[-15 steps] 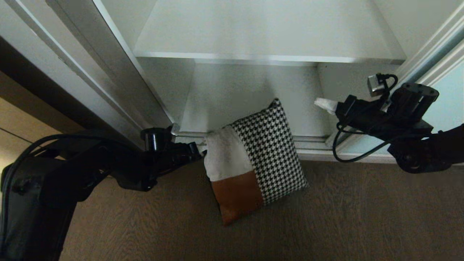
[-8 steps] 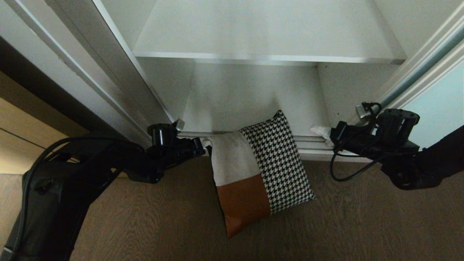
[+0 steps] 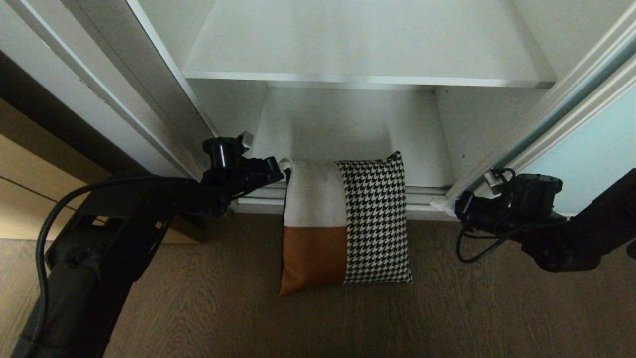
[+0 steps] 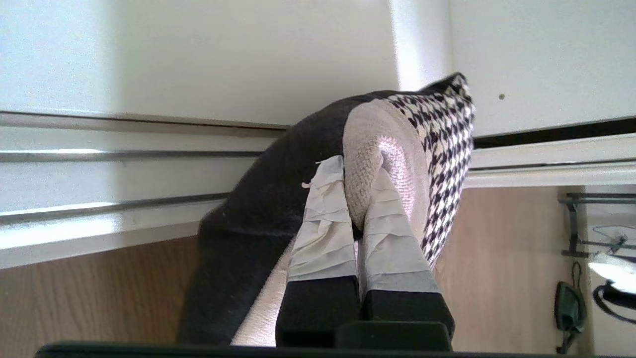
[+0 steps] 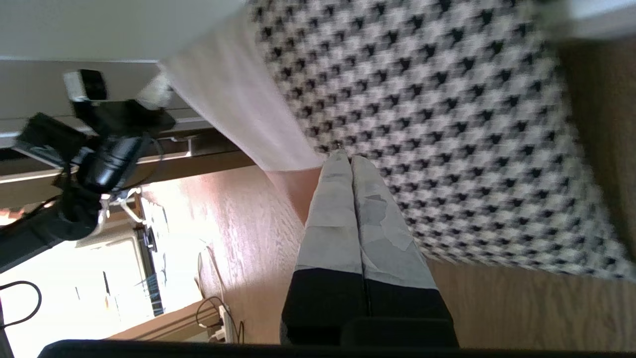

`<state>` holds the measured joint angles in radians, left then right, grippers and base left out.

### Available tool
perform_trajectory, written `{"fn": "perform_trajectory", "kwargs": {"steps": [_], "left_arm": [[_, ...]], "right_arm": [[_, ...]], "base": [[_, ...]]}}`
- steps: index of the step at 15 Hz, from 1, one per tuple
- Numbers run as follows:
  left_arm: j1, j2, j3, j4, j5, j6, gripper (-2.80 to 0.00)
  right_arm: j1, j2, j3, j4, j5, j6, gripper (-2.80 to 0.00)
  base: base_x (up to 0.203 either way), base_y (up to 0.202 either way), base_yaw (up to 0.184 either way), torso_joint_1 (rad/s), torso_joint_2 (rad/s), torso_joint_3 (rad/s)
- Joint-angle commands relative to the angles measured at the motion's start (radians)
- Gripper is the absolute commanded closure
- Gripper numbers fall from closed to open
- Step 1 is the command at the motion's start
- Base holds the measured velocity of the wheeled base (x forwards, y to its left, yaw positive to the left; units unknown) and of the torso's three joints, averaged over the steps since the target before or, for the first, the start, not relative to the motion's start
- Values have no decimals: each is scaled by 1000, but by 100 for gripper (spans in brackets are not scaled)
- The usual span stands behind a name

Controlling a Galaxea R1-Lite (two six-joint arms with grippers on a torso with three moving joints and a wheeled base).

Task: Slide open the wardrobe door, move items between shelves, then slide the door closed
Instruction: Place the pillow on the lower shelf

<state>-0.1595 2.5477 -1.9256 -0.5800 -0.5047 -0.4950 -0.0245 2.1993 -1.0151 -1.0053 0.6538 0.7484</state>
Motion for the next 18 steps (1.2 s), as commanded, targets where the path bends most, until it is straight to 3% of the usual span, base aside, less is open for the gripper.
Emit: {"fn": "perform_trajectory", "kwargs": {"steps": [1, 7, 10, 14, 17, 18], "left_arm": [[13, 20, -20, -49, 3, -2, 0], [69, 62, -13, -233, 33, -2, 0], [73, 118, -10, -259, 59, -4, 0], [74, 137, -12, -258, 60, -7, 0], [74, 152, -12, -261, 58, -11, 0], [74, 152, -10, -259, 57, -11, 0]], "right_arm": [[6, 53, -3, -3, 3, -1, 0], [19, 163, -54, 21, -30, -26, 0], [40, 203, -164, 198, -134, -41, 0], [75, 234, -253, 351, -170, -110, 0], [110, 310, -385, 482, -297, -158, 0], [118, 324, -422, 520, -313, -168, -280]], "base": [[0, 0, 0, 0, 0, 0], [0, 0, 0, 0, 0, 0], [0, 0, 0, 0, 0, 0], [0, 0, 0, 0, 0, 0], [0, 0, 0, 0, 0, 0], [0, 0, 0, 0, 0, 0]]}}
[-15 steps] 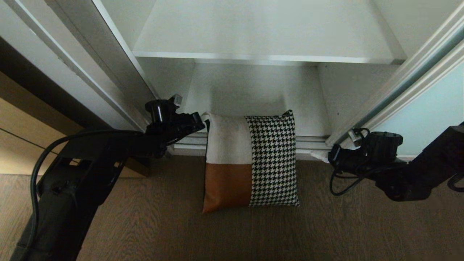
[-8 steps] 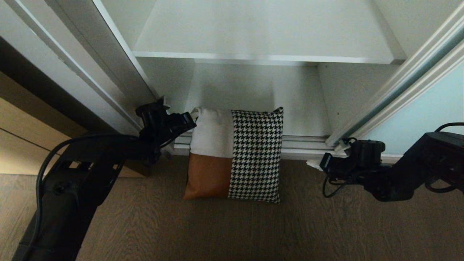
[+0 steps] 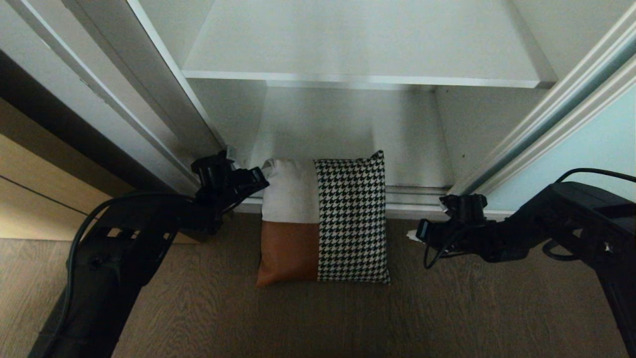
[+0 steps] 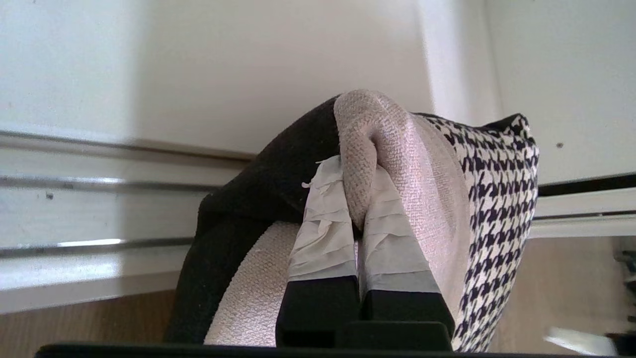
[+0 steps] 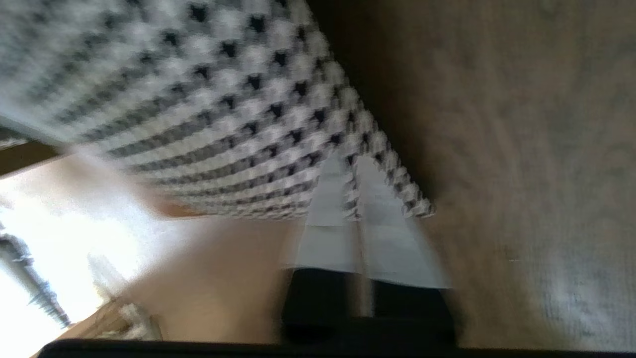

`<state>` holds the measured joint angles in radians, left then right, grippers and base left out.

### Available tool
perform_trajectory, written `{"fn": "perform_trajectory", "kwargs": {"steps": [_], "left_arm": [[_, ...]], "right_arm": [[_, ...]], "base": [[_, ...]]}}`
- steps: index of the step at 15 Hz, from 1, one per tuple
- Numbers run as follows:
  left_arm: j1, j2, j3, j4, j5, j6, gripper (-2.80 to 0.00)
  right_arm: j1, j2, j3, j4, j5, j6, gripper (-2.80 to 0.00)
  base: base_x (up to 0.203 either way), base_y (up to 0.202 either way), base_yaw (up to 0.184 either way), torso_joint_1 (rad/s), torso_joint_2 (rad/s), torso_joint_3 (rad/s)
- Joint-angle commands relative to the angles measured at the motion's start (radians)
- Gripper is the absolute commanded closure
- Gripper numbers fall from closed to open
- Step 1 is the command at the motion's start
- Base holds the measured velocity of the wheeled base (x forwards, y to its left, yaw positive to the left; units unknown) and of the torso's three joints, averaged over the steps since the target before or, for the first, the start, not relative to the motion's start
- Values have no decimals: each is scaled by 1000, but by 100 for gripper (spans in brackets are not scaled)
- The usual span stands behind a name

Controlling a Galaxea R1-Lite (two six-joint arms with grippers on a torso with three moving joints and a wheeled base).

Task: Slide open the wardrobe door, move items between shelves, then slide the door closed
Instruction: Place the pillow on the lower shelf

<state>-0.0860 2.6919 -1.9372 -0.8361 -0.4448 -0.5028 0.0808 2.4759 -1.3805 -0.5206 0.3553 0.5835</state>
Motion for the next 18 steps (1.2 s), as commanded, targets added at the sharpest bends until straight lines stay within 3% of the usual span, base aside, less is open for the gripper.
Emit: {"fn": "perform_trajectory", "kwargs": {"steps": [1, 6, 8, 18], "left_arm": [[0, 10, 0, -2, -3, -5, 0], [0, 12, 1, -2, -3, -22, 0], [0, 16, 1, -2, -3, -23, 0], [0, 26, 1, -5, -3, -33, 0]], "right_arm": [[16, 63, -86, 56, -18, -5, -280], [69, 159, -179, 62, -31, -17, -280], [96, 173, -187, 62, -39, -81, -280], [134, 250, -324, 71, -14, -212, -280]], "base": [[0, 0, 0, 0, 0, 0], [0, 0, 0, 0, 0, 0], [0, 0, 0, 0, 0, 0], [0, 0, 0, 0, 0, 0]]}}
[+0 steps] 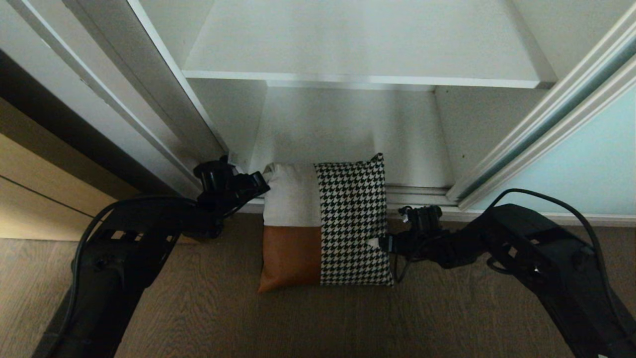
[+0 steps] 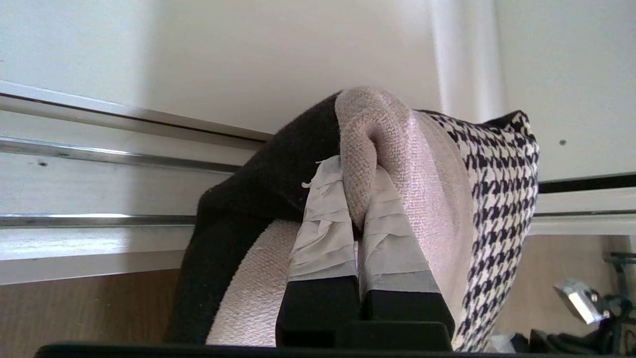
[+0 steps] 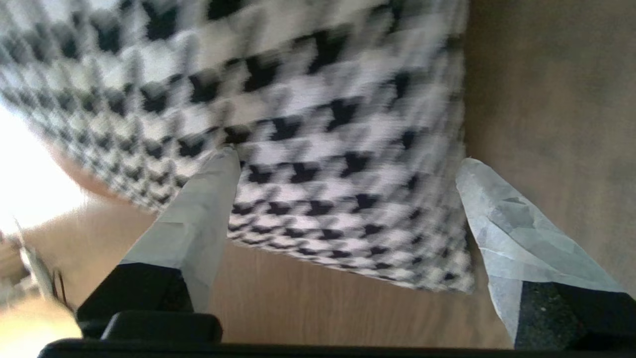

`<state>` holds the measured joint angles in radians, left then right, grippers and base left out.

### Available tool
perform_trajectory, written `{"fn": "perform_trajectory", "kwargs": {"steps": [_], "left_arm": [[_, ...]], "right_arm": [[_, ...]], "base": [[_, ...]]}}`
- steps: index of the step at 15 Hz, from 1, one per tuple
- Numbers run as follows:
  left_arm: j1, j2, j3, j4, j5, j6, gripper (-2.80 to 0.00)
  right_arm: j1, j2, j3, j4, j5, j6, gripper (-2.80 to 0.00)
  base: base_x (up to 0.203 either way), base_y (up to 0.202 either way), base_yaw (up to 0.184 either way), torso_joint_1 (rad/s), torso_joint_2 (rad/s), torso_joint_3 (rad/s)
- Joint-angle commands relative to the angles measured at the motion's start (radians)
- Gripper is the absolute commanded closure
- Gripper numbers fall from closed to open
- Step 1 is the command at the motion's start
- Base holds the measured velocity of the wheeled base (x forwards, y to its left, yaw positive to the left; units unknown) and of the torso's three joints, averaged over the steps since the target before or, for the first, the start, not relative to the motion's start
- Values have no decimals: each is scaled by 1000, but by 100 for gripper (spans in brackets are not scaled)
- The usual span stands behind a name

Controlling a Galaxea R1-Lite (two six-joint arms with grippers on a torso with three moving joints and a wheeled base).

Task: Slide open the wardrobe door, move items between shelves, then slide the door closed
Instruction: Place the pillow on the lower shelf

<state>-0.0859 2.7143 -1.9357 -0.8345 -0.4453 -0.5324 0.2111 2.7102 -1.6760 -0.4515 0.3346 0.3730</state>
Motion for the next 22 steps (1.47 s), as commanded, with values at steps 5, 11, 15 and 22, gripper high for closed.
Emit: {"fn": "perform_trajectory", "kwargs": {"steps": [5, 11, 15, 22], "left_arm": [[0, 2, 4, -3, -3, -3, 0], [0, 5, 4, -5, -4, -5, 0], [0, 4, 6, -9, -3, -8, 0], [0, 2, 8, -8, -3, -8, 0]], "right_arm": [[16, 63, -152, 57, 31, -83, -280], [15, 80, -173, 30, 131, -210, -280], [13, 88, -168, -18, 139, -249, -280], [15, 102, -190, -41, 140, -250, 0]], "base": [[0, 0, 0, 0, 0, 0], [0, 0, 0, 0, 0, 0], [0, 0, 0, 0, 0, 0], [0, 0, 0, 0, 0, 0]]}}
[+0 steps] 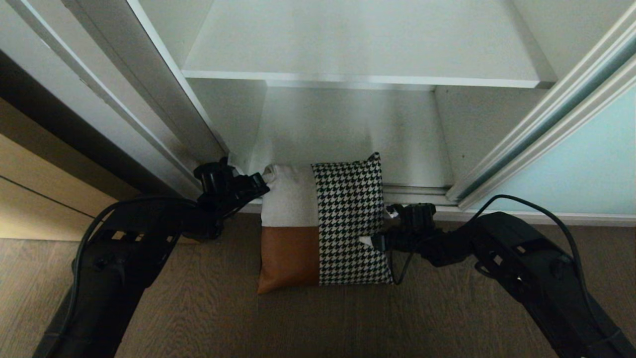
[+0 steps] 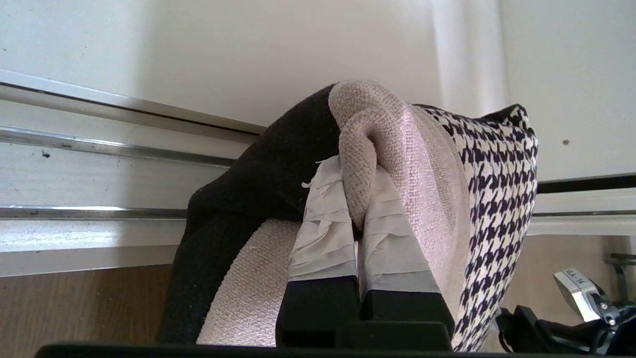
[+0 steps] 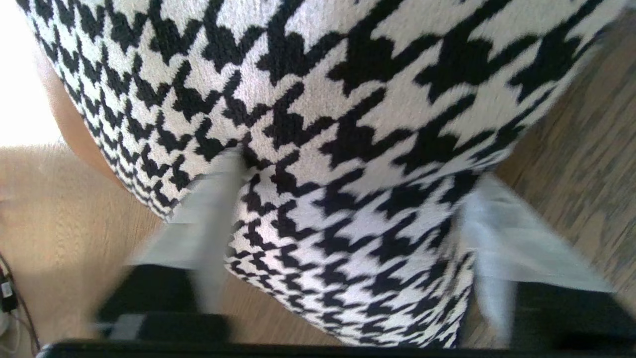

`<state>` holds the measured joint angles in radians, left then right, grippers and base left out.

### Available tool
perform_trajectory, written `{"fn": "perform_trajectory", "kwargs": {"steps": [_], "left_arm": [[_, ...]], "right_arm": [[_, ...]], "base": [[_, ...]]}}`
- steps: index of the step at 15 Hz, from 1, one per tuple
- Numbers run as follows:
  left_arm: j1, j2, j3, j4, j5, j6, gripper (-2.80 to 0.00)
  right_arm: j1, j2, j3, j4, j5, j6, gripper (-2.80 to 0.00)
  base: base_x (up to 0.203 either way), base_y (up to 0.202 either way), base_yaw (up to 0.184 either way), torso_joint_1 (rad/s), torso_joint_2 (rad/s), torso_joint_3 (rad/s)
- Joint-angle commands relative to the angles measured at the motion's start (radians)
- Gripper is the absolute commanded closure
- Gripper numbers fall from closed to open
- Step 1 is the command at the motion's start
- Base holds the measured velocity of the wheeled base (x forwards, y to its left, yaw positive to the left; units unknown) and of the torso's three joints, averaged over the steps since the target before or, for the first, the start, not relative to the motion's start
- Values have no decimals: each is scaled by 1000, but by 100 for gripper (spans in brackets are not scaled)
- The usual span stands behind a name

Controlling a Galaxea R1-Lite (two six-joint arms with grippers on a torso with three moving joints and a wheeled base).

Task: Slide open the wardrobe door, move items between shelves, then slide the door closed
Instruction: Place the pillow on the lower shelf

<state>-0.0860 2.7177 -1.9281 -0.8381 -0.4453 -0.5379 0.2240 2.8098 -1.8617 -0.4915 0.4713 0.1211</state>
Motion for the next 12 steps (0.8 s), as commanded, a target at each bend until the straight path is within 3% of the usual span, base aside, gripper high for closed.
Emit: {"fn": "perform_trajectory", "kwargs": {"steps": [1, 8, 12], "left_arm": [[0, 1, 0, -4, -3, -4, 0], [2, 1, -2, -6, -2, -4, 0], [2, -12, -2, -7, 2, -11, 0]], "right_arm": [[2, 3, -17, 9, 4, 3, 0], [3, -9, -61, 12, -7, 22, 0], [-4, -88, -69, 2, -48, 90, 0]], "base": [[0, 0, 0, 0, 0, 0], [0, 0, 0, 0, 0, 0], [0, 0, 0, 0, 0, 0]]}}
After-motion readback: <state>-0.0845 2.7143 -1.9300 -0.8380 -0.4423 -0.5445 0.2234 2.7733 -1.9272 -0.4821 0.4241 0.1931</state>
